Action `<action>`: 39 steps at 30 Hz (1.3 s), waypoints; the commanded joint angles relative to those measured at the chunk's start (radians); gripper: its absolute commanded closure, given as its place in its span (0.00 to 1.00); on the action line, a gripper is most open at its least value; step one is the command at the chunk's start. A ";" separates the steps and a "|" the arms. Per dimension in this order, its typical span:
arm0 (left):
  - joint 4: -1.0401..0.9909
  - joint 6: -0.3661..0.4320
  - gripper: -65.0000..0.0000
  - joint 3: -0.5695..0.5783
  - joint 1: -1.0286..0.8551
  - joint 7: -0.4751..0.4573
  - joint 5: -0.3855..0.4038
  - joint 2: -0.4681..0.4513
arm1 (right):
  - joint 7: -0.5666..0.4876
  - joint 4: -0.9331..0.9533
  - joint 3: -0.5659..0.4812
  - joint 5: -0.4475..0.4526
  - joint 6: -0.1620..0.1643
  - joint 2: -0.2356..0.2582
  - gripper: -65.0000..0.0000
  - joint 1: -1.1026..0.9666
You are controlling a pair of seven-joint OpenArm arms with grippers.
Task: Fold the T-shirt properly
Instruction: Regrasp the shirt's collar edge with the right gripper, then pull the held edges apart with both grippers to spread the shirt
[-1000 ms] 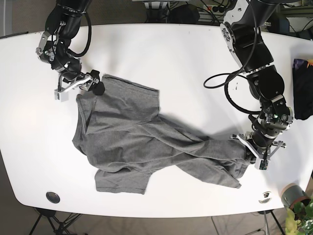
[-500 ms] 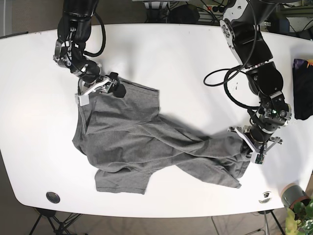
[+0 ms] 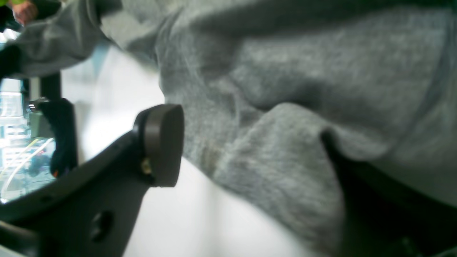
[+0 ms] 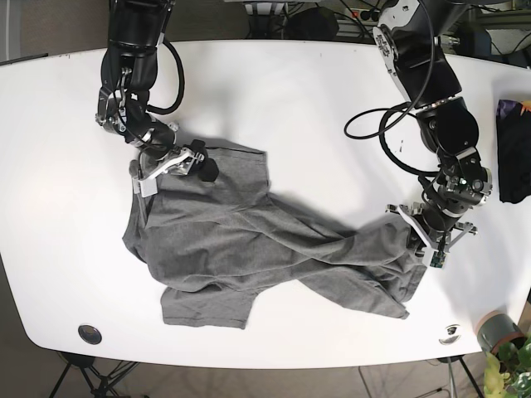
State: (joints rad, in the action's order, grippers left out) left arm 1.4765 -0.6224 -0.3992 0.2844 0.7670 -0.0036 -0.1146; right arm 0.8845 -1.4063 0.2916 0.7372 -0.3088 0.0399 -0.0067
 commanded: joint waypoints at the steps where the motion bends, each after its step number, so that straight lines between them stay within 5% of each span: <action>1: 0.036 -0.001 1.00 0.000 0.025 -0.024 0.014 -0.009 | -0.006 0.011 0.007 -0.012 0.012 0.018 0.58 0.015; 4: 0.054 -0.001 1.00 0.000 0.023 -0.024 0.014 -0.007 | -0.006 0.011 0.007 -0.012 0.012 0.028 0.89 0.015; 6: 0.052 -0.001 1.00 0.000 0.023 -0.024 0.014 -0.007 | -0.006 0.009 0.007 -0.012 0.012 0.027 0.99 0.011; 16: 0.075 -0.003 1.00 0.001 -0.001 -0.024 0.014 -0.007 | -0.004 -0.176 0.007 -0.011 0.015 0.025 0.97 -0.074; 22: 0.194 -0.003 1.00 0.007 -0.072 -0.022 0.014 -0.007 | -0.003 -0.296 0.008 -0.011 0.078 0.039 0.97 -0.157; 35: 0.392 -0.003 1.00 0.004 -0.324 -0.022 0.017 -0.004 | -0.006 -0.486 0.139 -0.012 0.081 0.067 0.97 -0.364; 39: 0.413 -0.003 1.00 0.001 -0.385 -0.022 0.070 -0.004 | -0.006 -0.551 0.156 -0.009 0.076 0.061 0.97 -0.444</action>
State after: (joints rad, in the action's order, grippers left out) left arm 1.8622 -0.6289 -0.3946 -0.0994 0.7692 0.0418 -0.1104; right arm 0.8948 -1.9099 0.4446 0.7052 -0.2218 0.0975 -0.4362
